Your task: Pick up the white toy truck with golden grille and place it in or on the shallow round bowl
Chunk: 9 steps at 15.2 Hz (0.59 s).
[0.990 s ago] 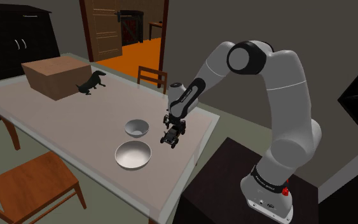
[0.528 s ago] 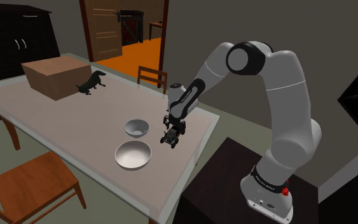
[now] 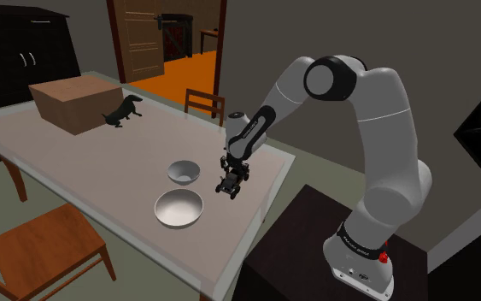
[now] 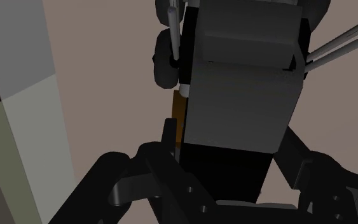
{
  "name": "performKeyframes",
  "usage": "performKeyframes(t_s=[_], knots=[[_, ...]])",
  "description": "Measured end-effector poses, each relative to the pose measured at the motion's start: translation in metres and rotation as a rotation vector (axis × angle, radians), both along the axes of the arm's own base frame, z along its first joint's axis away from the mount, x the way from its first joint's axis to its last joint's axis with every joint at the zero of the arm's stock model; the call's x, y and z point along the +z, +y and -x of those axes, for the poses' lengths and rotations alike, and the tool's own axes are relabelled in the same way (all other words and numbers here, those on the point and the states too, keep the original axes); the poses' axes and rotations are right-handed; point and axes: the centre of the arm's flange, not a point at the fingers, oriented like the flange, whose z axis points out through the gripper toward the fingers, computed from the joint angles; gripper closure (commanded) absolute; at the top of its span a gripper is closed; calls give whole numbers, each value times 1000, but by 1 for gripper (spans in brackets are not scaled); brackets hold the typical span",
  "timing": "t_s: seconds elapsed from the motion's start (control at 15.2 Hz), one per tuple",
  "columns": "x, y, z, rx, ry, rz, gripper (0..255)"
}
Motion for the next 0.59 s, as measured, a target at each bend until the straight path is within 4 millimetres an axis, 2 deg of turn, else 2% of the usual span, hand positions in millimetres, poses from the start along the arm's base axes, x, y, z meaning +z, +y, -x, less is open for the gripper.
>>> performKeyframes(t_s=[0.2,0.59], knots=[[2,0,0,0,1,0,255],[30,-1,-1,0,2,0,255]])
